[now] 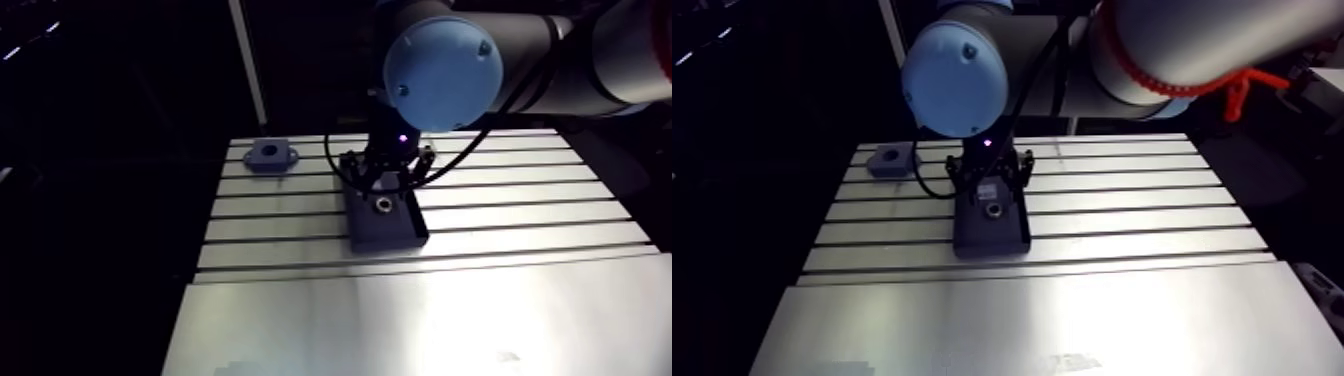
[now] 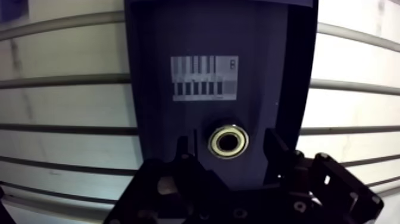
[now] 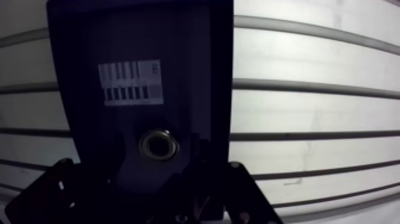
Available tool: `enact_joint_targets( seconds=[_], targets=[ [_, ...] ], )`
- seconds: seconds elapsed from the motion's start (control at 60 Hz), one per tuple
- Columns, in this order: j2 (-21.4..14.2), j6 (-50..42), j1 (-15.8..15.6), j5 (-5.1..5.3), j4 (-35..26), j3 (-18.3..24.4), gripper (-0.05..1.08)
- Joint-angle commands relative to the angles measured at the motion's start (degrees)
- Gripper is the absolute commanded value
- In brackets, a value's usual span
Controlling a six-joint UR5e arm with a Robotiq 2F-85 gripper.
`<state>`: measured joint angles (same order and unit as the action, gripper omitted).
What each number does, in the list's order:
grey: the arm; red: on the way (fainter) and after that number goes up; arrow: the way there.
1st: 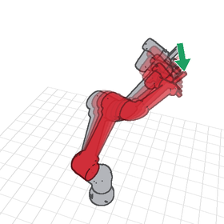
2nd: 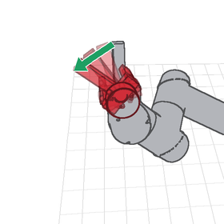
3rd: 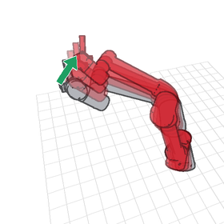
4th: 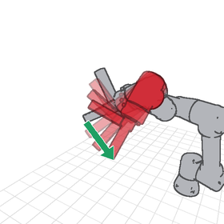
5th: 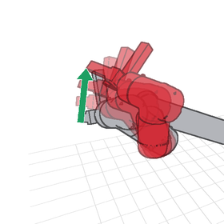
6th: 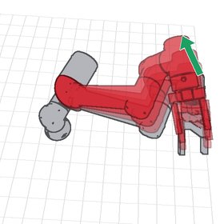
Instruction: Pick up the bearing and press it into the housing until flush.
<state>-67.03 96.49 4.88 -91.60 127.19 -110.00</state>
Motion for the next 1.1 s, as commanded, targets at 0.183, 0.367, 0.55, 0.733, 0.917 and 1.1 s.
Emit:
enact_joint_targets(
  seconds=[0.183, 0.367, 0.55, 0.733, 0.917, 1.1],
  targets=[
    [0.5, 0.0, 0.0, 0.23, 0.6, -0.1, 0.34],
    [0.6, 0.1, 0.0, 0.24, 0.6, -0.1, 0.35],
    [0.8, 0.1, 0.0, 0.24, 0.6, -0.2, 0.37],
    [0.9, 0.1, 0.0, 0.33, 0.6, -0.3, 0.38],
    [0.8, 0.1, 0.0, 0.33, 0.6, -0.4, 0.4],
    [0.8, 0.1, 0.0, 0.49, 0.6, -0.5, 0.42]
  ],
)
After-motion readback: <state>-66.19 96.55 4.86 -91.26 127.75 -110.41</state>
